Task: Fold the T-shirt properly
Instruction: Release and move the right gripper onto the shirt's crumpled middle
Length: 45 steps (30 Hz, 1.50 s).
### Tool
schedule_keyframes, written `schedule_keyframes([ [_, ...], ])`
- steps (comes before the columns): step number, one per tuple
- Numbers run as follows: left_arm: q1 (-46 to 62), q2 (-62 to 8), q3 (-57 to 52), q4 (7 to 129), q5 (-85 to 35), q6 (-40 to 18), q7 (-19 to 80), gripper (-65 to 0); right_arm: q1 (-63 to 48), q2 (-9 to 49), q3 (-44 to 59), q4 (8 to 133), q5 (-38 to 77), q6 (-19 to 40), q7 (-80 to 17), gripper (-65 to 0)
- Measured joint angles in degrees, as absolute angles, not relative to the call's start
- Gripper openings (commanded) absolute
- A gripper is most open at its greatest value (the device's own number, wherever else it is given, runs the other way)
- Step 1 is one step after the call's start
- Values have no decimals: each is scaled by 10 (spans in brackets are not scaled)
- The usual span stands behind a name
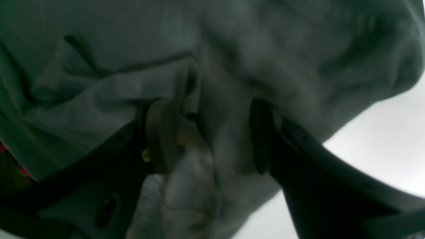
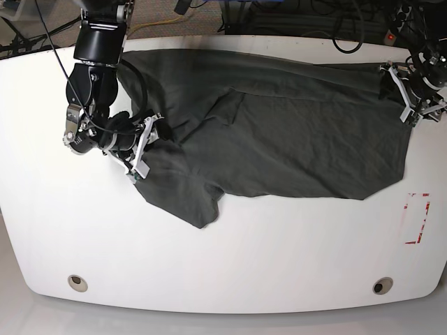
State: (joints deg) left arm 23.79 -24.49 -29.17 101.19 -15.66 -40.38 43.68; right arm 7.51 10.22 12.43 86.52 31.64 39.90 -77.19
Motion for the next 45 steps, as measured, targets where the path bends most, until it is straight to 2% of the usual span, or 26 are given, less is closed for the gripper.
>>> schedule_keyframes([
  [4,239,-245,-294,995,-149,-403,440,-139,78,90,120,851,319,399,-771,-331],
  [6,239,-245,-294,995,-148,-403,440,-139,79,89,120,836,323,399,-770,-395],
  [8,239,-245,-293,995,-150,-403,439,-139,78,91,121,827,321,399,-767,-496],
  [11,238,-245,-293,995,-152,-403,437,-139,76,94,121,823,320,399,-758,-571],
  [18,238,-245,-293,992,-151,-403,437,-139,75,91,120,848,321,399,-752,-542],
  [25,238,-245,-292,992,-150,-403,437,-139,78,92,120,874,323,399,-752,-590],
  [28,238,-245,-292,992,-150,-403,437,-139,78,92,121,873,323,399,-752,-552],
  [30,238,-245,-292,992,-150,-403,437,-139,78,85,126,873,321,399,-752,-460],
  [33,238,-245,-292,992,-150,-403,437,-139,78,80,123,873,320,399,-753,-289],
  [34,238,-245,-292,992,-150,-403,437,-139,77,78,124,873,319,399,-752,-265],
  [35,238,-246,-292,992,-150,-403,437,-139,76,78,124,873,319,399,-752,-249],
  [45,238,-247,-292,991,-151,-403,437,-139,75,78,123,873,298,399,-731,-263],
])
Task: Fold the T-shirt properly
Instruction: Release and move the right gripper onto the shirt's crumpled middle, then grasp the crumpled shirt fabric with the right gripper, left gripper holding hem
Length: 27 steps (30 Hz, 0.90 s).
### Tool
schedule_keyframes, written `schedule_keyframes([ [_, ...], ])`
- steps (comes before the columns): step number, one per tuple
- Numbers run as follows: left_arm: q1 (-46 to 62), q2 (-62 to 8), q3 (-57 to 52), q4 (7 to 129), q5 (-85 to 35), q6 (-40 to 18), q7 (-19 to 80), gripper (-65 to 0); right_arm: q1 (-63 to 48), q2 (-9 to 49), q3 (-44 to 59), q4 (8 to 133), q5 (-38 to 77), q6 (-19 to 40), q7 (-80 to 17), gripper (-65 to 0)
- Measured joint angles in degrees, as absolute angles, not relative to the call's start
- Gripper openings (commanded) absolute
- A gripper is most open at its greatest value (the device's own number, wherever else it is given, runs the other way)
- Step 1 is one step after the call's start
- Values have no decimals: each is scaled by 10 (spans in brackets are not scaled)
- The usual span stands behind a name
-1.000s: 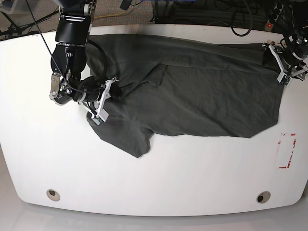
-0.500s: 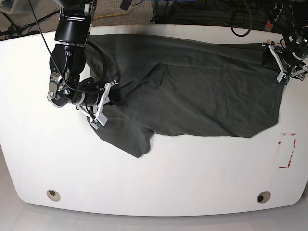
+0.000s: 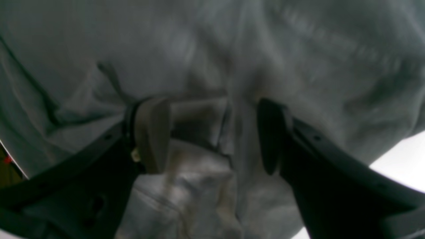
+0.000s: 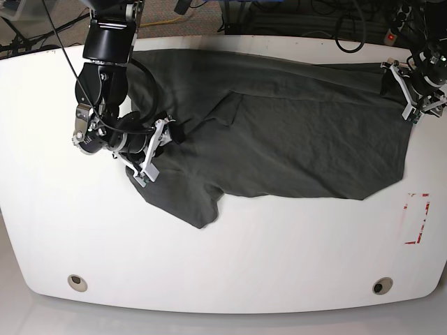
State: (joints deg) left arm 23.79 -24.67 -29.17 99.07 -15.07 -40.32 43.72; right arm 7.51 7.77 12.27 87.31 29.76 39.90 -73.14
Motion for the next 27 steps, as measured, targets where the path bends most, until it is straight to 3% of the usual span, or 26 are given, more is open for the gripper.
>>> schedule_keyframes([
  [16,238,-249,-276,965,-150,-403,435,-139,59,78,98,872,289,399,-725,-268],
  [22,228,-248,-276,965,-150,-403,435,-139,53,78,98,872,288,399,-724,-414],
  [27,228,-248,-276,965,-150,-403,435,-139,53,76,97,872,289,399,-724,-360],
])
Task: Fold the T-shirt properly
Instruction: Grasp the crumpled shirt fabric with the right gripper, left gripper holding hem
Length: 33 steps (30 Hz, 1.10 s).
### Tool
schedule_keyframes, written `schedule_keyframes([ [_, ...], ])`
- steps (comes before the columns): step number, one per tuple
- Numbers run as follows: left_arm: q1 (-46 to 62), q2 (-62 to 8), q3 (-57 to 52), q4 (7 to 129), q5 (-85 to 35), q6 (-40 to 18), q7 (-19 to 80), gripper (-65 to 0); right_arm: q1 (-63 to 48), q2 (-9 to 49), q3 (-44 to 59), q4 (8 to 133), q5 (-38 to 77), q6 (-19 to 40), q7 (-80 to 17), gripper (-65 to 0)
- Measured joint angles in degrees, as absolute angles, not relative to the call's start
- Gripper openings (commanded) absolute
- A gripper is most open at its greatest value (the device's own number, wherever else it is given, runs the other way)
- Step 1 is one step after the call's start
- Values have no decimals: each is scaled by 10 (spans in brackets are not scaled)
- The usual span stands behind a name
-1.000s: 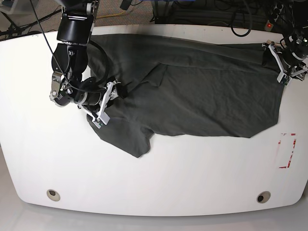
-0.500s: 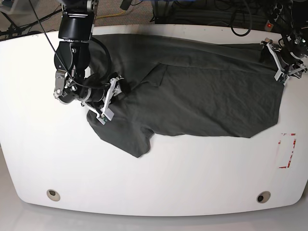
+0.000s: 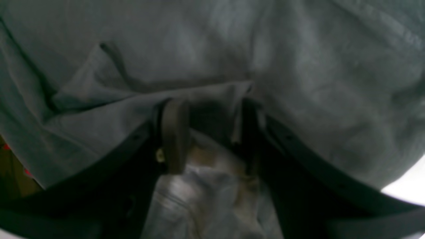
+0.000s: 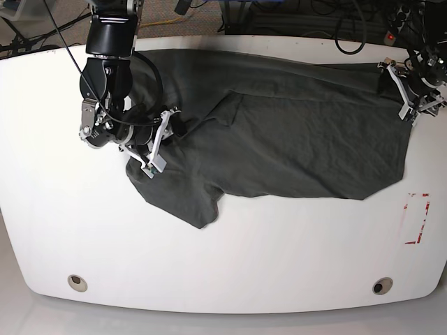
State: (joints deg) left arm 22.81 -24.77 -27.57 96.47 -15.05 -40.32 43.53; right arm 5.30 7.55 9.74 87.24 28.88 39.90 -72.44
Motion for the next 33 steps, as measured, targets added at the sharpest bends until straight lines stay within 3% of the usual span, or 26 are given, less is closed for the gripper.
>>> schedule_keyframes([
  [2,229,-248,-276,965,-150,-403,435,-139,53,71,98,872,288,399,-724,-357],
  [4,228,-248,-276,965,-151,-403,435,-139,53,66,97,872,288,399,-725,-395],
  [9,228,-248,-276,965,-150,-403,435,-139,47,60,97,872,290,399,-724,-596],
  [33,227,-250,-276,964,-150,-403,435,-139,61,54,102,934,296,399,-692,-591],
])
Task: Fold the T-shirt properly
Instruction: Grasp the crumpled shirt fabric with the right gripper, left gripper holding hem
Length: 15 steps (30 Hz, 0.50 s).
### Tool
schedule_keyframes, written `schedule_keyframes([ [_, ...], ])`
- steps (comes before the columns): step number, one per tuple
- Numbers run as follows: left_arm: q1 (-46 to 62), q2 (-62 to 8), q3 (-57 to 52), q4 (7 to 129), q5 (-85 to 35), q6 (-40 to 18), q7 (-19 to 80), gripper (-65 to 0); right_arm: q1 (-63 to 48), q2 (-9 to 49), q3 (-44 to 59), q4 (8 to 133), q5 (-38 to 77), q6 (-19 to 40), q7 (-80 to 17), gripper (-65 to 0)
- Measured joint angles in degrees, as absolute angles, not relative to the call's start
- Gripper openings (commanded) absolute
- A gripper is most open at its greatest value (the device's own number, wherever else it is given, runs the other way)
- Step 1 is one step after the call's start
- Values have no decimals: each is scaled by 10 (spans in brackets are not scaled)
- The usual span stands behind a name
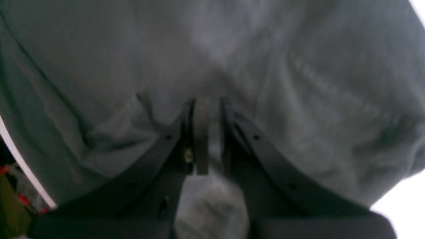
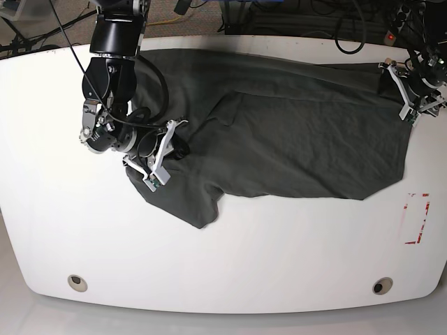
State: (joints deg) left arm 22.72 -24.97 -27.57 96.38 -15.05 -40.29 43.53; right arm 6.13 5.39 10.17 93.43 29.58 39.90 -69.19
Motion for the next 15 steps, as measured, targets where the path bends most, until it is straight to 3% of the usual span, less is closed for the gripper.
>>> schedule_keyframes([
  [2,228,-250,-276,963,-150,-403,435,-139,66,55,101,934,296,399,-692,-523],
  [6,229,-250,-276,963,-150,-403,435,-139,65,60,100,934,297,399,-692,-295],
  [8,228,-250,-276,963,-150,-403,435,-139,56,62,101,934,290,399,-695,-238],
  [15,229,-250,-276,963,-150,-403,435,-139,42,75,101,913,266,399,-692,-298],
])
